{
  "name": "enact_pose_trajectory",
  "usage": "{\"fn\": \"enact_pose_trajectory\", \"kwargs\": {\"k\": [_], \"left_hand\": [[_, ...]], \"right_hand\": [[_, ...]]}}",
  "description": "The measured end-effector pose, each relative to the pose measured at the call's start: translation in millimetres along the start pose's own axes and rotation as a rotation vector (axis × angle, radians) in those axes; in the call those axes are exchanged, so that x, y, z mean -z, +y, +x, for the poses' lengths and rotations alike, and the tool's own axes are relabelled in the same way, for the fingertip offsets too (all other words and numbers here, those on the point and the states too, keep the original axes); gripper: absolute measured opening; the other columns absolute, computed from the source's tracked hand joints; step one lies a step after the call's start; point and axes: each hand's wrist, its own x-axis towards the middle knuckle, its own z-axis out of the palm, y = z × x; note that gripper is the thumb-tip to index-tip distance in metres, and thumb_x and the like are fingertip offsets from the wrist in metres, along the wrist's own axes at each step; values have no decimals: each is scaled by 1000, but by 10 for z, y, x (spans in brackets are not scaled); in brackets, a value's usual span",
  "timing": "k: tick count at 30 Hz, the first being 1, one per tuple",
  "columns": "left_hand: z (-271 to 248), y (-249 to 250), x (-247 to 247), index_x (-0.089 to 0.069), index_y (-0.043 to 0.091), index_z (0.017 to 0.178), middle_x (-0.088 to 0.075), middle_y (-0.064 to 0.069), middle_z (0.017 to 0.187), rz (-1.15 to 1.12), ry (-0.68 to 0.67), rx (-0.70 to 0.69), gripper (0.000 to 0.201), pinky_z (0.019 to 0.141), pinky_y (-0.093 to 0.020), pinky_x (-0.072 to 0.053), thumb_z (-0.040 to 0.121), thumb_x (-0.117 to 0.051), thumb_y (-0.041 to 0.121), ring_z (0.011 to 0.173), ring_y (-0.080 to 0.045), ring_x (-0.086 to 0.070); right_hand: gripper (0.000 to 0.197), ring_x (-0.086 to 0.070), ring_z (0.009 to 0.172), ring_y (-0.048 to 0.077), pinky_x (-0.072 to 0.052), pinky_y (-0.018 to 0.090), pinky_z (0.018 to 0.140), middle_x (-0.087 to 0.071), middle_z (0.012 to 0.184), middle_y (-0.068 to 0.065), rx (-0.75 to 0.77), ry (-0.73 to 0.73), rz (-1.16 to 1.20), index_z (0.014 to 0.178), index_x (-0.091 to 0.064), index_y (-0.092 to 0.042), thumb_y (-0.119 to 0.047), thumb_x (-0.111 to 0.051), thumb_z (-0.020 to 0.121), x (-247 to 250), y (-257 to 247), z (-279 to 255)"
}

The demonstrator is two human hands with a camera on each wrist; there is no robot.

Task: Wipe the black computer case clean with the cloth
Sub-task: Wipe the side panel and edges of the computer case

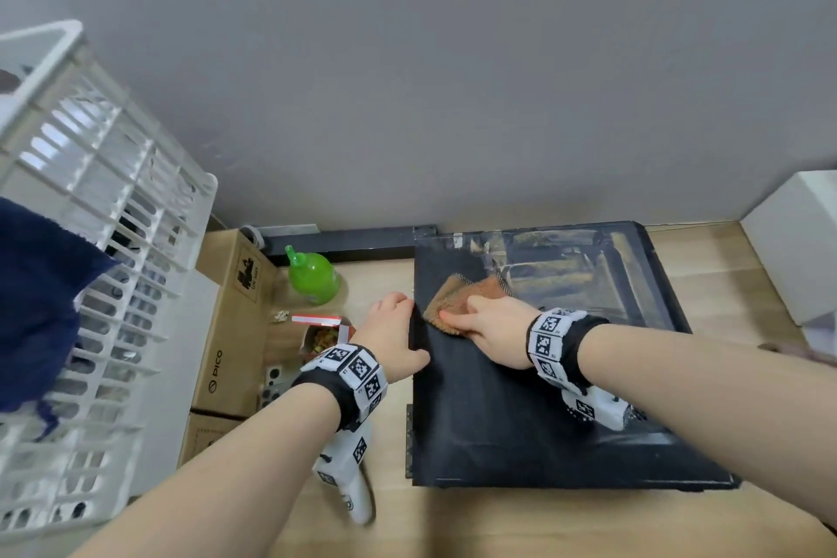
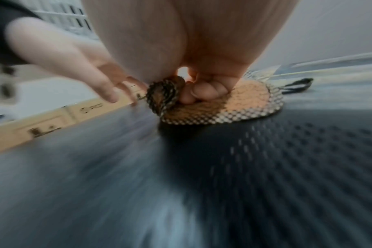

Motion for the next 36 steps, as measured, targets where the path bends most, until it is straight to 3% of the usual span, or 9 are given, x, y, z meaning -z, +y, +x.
{"fn": "enact_pose_trajectory", "kwargs": {"k": [5,12,16,22,27,33,36], "left_hand": [[-6,197,98,-42,12,129,-37,-6,138,131,-53,-15,80,104,-42,-43,60,-73,40,125,-28,-41],[79,313,46,-29,7,146,-24,-6,153,265,-101,-64,116,112,-36,-38,52,-86,44,139,-24,-32],[104,303,24,-36,8,141,-28,-2,147,256,-95,-65,112,107,-34,-43,48,-89,43,134,-22,-37],[95,338,-3,-38,7,139,-29,-5,145,268,-60,-81,107,105,-31,-43,52,-91,38,130,-23,-41],[110,406,35,-41,7,133,-25,-4,138,281,-103,-54,108,95,-39,-53,44,-94,37,115,-26,-54],[135,489,96,-47,6,126,-32,-7,128,407,-142,-38,95,87,-37,-52,51,-93,40,104,-25,-54],[119,537,119,-48,6,124,-32,-7,127,443,-156,-34,91,86,-36,-51,53,-93,40,109,-24,-50]], "right_hand": [[54,-57,89,35,-49,43,85,-49,116,11,111,-79,-15,154,-22,-35,-28,-33,101,-309,-120,-630],[53,-57,88,31,-48,39,81,-49,114,8,72,-36,4,153,-23,-40,-29,-34,102,-242,-31,-518],[54,-52,85,26,-49,37,78,-49,119,8,-44,2,2,154,-18,-41,-26,-32,103,-62,219,-193],[54,-54,104,36,-48,44,91,-50,125,13,-183,44,-3,150,-29,-34,-20,-36,99,217,538,406],[57,-54,109,38,-42,37,79,-50,128,14,-268,68,-34,150,-28,-24,-15,-39,95,342,451,693],[59,-53,119,40,-47,45,96,-49,134,16,-165,68,-20,147,-32,-19,-22,-50,91,334,39,1008],[65,-53,119,41,-47,45,93,-47,136,16,-173,51,-29,152,-24,-22,-22,-50,92,328,74,1031]]}}
